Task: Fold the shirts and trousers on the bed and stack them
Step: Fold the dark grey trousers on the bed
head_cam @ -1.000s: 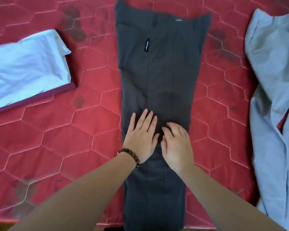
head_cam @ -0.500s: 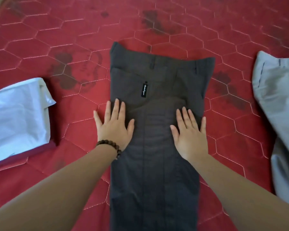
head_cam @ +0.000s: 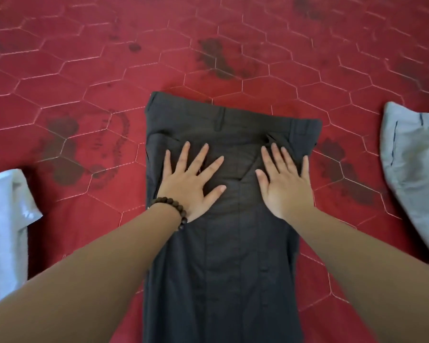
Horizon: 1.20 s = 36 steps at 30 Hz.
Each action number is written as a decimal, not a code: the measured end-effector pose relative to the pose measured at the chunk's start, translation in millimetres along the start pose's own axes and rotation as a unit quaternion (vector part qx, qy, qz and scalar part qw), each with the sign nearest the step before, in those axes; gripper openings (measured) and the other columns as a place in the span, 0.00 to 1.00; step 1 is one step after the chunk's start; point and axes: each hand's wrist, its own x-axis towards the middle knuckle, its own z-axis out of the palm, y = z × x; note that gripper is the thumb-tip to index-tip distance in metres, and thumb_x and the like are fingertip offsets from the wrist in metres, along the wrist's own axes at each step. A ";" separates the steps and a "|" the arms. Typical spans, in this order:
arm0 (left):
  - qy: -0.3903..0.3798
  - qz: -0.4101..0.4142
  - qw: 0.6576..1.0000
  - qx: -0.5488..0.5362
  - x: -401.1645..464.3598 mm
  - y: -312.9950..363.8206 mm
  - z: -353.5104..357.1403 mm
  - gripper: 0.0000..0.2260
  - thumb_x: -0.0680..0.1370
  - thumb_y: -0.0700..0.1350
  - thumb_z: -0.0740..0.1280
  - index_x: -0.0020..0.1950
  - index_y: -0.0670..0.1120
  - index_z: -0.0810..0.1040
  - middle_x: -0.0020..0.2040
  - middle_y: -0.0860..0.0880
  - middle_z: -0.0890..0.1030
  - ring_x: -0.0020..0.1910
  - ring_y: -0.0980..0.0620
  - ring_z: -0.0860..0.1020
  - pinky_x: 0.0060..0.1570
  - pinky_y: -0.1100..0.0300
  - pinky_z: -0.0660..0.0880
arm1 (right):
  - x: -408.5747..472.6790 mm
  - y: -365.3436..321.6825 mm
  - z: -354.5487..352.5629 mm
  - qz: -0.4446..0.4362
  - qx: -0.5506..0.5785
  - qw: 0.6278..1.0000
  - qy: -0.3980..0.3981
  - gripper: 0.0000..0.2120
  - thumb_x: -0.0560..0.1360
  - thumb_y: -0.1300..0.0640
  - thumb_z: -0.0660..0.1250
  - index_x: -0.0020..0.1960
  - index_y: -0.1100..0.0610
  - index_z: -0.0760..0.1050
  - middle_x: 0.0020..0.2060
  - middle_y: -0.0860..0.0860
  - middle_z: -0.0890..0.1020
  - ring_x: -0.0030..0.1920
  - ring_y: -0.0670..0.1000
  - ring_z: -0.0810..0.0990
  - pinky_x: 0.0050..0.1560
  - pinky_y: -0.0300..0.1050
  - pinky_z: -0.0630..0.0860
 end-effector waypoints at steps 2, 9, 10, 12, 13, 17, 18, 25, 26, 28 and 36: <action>0.011 -0.015 1.000 -0.010 13.4 -8.6 -2.6 0.29 0.76 0.70 0.39 0.76 0.65 0.40 0.79 0.53 0.43 0.77 0.41 0.38 0.72 0.36 0.38 | 10.1 4.0 0.7 0.013 0.007 1.000 -0.006 0.28 0.79 0.40 0.33 0.78 0.44 0.38 0.78 0.47 0.44 0.78 0.47 0.40 0.75 0.60 0.36; 0.082 -0.020 0.995 -0.056 27.4 -14.9 -26.2 0.30 0.77 0.60 0.48 0.77 0.52 0.58 0.75 0.48 0.66 0.74 0.44 0.61 0.70 0.47 0.55 | 14.2 -9.9 -18.1 -0.007 0.018 0.996 0.081 0.30 0.78 0.42 0.43 0.75 0.52 0.63 0.75 0.56 0.63 0.76 0.55 0.58 0.74 0.67 0.46; 0.132 -0.032 0.989 -0.055 34.9 -21.5 -34.7 0.28 0.77 0.58 0.51 0.75 0.49 0.64 0.71 0.46 0.71 0.71 0.45 0.67 0.68 0.48 0.57 | 20.1 -15.7 -24.9 -0.034 0.025 0.992 0.122 0.27 0.78 0.44 0.47 0.72 0.54 0.68 0.73 0.57 0.66 0.75 0.57 0.60 0.73 0.68 0.47; 0.142 -0.067 0.987 -0.016 45.5 -41.6 -37.6 0.26 0.79 0.59 0.50 0.75 0.52 0.63 0.75 0.45 0.65 0.74 0.44 0.60 0.70 0.44 0.53 | 34.9 -17.8 -26.6 -0.084 0.018 0.986 0.141 0.25 0.80 0.43 0.50 0.74 0.50 0.65 0.76 0.55 0.62 0.77 0.57 0.55 0.73 0.67 0.43; 0.090 -0.089 0.992 -0.002 45.7 -51.0 -30.8 0.27 0.79 0.63 0.47 0.77 0.57 0.57 0.78 0.47 0.57 0.77 0.45 0.52 0.72 0.40 0.48 | 40.6 -13.5 -24.3 -0.082 0.011 0.991 0.106 0.26 0.80 0.40 0.47 0.76 0.46 0.59 0.78 0.53 0.56 0.78 0.55 0.49 0.74 0.65 0.40; 0.014 -0.103 0.994 -0.023 37.5 -66.6 -4.7 0.30 0.76 0.69 0.40 0.77 0.62 0.45 0.79 0.53 0.46 0.78 0.49 0.41 0.73 0.37 0.42 | 46.6 16.3 -1.4 -0.005 0.018 1.000 0.021 0.28 0.78 0.34 0.36 0.76 0.37 0.45 0.79 0.50 0.47 0.78 0.51 0.43 0.76 0.57 0.38; 0.020 -0.096 0.995 -0.029 38.2 -67.5 -4.4 0.29 0.77 0.68 0.39 0.77 0.62 0.46 0.80 0.52 0.45 0.78 0.49 0.40 0.73 0.37 0.42 | 46.1 18.5 -0.5 -0.015 0.028 0.999 0.030 0.27 0.78 0.36 0.36 0.76 0.37 0.46 0.79 0.51 0.48 0.78 0.51 0.44 0.76 0.57 0.39; 0.204 -0.273 0.887 -0.313 26.7 -64.0 -14.8 0.27 0.77 0.51 0.66 0.75 0.49 0.63 0.74 0.39 0.60 0.72 0.42 0.62 0.71 0.53 0.60 | 17.9 27.7 -27.6 0.145 0.240 0.951 0.133 0.36 0.77 0.47 0.65 0.78 0.46 0.49 0.77 0.59 0.55 0.76 0.60 0.54 0.74 0.58 0.54; 0.226 -0.282 0.846 -0.392 28.0 -64.0 -18.8 0.24 0.76 0.47 0.68 0.72 0.48 0.68 0.70 0.42 0.68 0.67 0.46 0.69 0.66 0.59 0.65 | 14.1 30.2 -31.8 0.197 0.272 0.935 0.112 0.38 0.76 0.47 0.67 0.78 0.44 0.49 0.74 0.60 0.61 0.73 0.61 0.60 0.71 0.57 0.60; 0.237 -0.276 0.783 -0.504 31.9 -64.0 -31.1 0.17 0.75 0.42 0.69 0.64 0.50 0.74 0.61 0.49 0.76 0.59 0.54 0.75 0.61 0.63 0.70 | 15.9 35.0 -33.8 0.217 0.350 0.908 0.077 0.39 0.75 0.51 0.70 0.78 0.42 0.49 0.69 0.57 0.70 0.68 0.58 0.68 0.65 0.51 0.65; 0.185 -0.275 0.806 -0.491 29.1 -91.7 -57.6 0.07 0.75 0.39 0.70 0.49 0.50 0.83 0.47 0.49 0.82 0.38 0.58 0.77 0.38 0.75 0.73 | 42.9 38.6 -59.2 0.070 0.469 0.878 0.070 0.29 0.79 0.66 0.62 0.74 0.43 0.63 0.71 0.45 0.69 0.71 0.45 0.66 0.69 0.35 0.60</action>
